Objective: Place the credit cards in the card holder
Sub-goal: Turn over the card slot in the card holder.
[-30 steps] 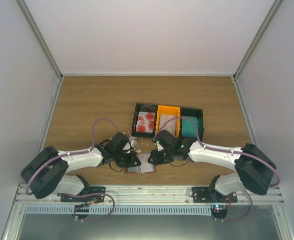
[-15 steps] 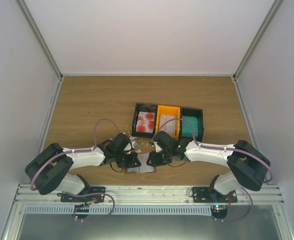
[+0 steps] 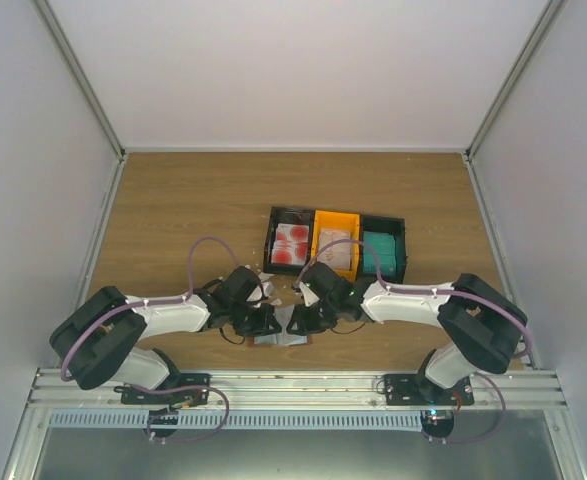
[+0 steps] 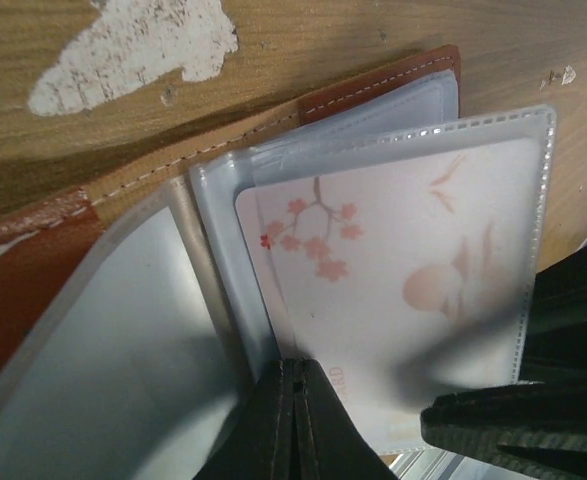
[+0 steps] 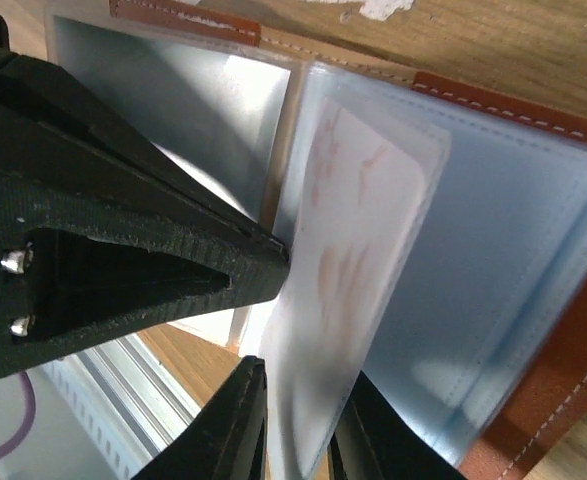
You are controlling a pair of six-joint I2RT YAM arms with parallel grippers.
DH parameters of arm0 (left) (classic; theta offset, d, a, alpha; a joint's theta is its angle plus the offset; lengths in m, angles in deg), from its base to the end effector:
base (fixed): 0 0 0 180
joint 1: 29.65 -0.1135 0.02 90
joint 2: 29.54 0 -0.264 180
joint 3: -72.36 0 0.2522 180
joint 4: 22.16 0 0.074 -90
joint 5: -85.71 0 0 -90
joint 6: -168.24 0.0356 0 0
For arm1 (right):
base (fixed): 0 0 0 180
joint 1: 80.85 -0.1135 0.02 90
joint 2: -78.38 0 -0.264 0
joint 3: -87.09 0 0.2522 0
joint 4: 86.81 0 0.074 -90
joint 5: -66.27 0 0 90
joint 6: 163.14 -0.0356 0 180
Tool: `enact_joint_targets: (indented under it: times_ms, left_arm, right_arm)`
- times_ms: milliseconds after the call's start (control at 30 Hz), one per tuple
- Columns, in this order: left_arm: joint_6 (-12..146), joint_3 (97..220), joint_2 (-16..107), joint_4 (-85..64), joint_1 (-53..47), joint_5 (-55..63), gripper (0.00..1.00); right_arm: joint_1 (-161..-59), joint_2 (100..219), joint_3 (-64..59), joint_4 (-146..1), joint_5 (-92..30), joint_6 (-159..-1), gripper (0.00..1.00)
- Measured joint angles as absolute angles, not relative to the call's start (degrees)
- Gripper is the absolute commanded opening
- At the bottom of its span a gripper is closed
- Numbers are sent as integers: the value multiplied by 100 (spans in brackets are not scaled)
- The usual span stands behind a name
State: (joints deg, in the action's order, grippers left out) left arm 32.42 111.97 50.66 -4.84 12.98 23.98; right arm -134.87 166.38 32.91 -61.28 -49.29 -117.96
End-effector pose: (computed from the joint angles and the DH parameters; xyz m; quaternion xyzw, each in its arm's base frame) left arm 0.1523 -0.1631 0.1203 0.0415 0.9335 -0.3551 0.0284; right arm 0.1488 0.2311 0.1457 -0.1337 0.9328 0.3345 0.0056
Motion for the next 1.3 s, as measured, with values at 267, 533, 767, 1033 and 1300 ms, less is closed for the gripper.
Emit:
enact_joint_targets:
  times_ms: [267,533,767,1033,1300]
  left_arm:
    - [3285,11232,4865,-347,1298,2273,25]
    - [3331,11518,4128,219,1204,1980,32]
    - [3351,11494,4109,543,1110,1757,23]
    - [3390,11321,4203,613,1108,1622,17]
    - [3377,11240,4233,593,1105,1604,15]
  right_arm:
    - [-13472,16735,3265,-6150,-4881,-11905,1]
    - [-13386,16636,3015,-5422,-4374,-11752,6]
    - [-13382,16649,2727,-4876,-4011,-11584,35]
    - [-13450,16689,2454,-5105,-4381,-11486,40]
    - [-13548,16914,2309,-5702,-4927,-11302,47]
